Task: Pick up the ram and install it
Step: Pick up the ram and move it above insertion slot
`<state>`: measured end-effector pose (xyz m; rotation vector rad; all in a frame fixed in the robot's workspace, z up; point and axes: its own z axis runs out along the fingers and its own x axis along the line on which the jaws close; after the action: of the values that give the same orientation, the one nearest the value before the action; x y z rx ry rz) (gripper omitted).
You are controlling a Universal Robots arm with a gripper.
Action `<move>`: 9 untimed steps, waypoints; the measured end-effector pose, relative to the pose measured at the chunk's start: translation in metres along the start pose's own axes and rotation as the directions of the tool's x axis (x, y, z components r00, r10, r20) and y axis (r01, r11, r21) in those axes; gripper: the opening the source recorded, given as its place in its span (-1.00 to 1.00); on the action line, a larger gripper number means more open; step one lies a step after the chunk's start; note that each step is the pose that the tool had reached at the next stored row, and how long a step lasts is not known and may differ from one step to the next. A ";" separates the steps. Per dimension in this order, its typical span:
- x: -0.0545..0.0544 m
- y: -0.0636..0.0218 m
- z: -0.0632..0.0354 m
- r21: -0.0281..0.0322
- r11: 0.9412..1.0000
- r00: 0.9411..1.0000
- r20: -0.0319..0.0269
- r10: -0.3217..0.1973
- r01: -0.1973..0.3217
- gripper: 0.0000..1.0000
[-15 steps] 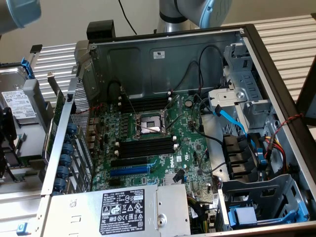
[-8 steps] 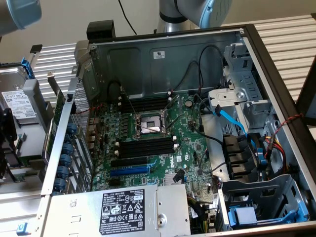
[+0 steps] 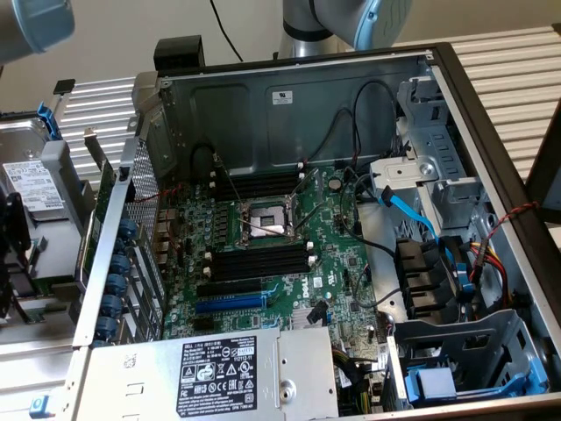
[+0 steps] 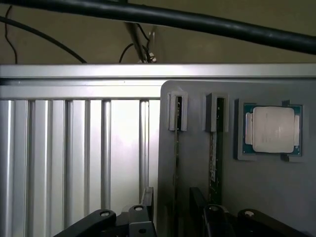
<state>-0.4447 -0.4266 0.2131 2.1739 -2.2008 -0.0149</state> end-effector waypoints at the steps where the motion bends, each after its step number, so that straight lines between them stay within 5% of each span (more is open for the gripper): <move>1: 0.000 0.0000 0.0002 0.000 1.000 1.000 0.000 0.000 0.000 -0.15; 9: 0.000 -0.0010 0.0063 -0.005 1.000 1.000 0.000 -0.002 0.002 -0.15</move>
<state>-0.4439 -0.4266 0.2067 2.1738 -2.1963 -0.0210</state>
